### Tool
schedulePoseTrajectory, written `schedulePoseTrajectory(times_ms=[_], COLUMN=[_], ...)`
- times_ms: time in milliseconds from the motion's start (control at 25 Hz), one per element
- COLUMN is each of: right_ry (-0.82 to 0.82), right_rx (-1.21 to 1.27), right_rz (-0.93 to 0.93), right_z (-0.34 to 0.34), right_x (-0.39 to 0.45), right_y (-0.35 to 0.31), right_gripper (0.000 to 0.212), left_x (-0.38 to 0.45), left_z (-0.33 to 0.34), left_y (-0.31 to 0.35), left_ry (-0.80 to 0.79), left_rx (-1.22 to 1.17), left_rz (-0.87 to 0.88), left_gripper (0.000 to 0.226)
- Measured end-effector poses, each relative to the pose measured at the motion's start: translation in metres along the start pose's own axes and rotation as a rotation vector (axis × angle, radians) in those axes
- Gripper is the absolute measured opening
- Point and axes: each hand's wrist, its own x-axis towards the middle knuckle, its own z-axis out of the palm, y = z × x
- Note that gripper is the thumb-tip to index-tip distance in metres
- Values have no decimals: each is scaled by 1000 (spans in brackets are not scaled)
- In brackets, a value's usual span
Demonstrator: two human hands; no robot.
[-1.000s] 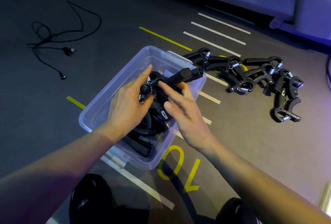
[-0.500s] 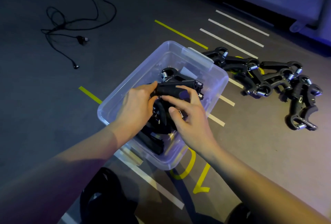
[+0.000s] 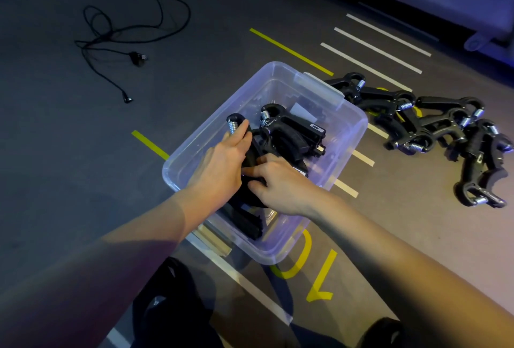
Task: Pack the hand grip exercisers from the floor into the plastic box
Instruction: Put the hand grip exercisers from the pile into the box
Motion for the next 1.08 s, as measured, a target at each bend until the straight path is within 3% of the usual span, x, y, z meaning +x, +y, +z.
schedulePoseTrajectory(times_ms=[160, 360, 480, 600, 800, 960, 1080], right_ry=[-57, -7, 51, -21, -231, -173, -317], right_rx=[-65, -307, -303, -273, -259, -329, -361], right_rz=[88, 136, 173, 196, 239, 221, 222], right_z=[0, 12, 4, 1, 9, 7, 15], right_x=[8, 7, 9, 19, 26, 26, 32], right_y=[-2, -16, -12, 0, 12, 17, 20], right_gripper=[27, 25, 21, 21, 59, 54, 66], left_x=[-3, -11, -9, -10, -15, -15, -16], left_z=[0, 6, 4, 6, 8, 8, 5], left_y=[3, -2, -2, 0, -3, 0, 5], left_ry=[-39, -92, -92, -129, -161, -182, -160], left_rx=[-150, -112, -111, -119, -88, -41, 69], left_rz=[-19, -120, -167, -160, -171, -183, -171], left_gripper=[62, 64, 66, 70, 73, 73, 69])
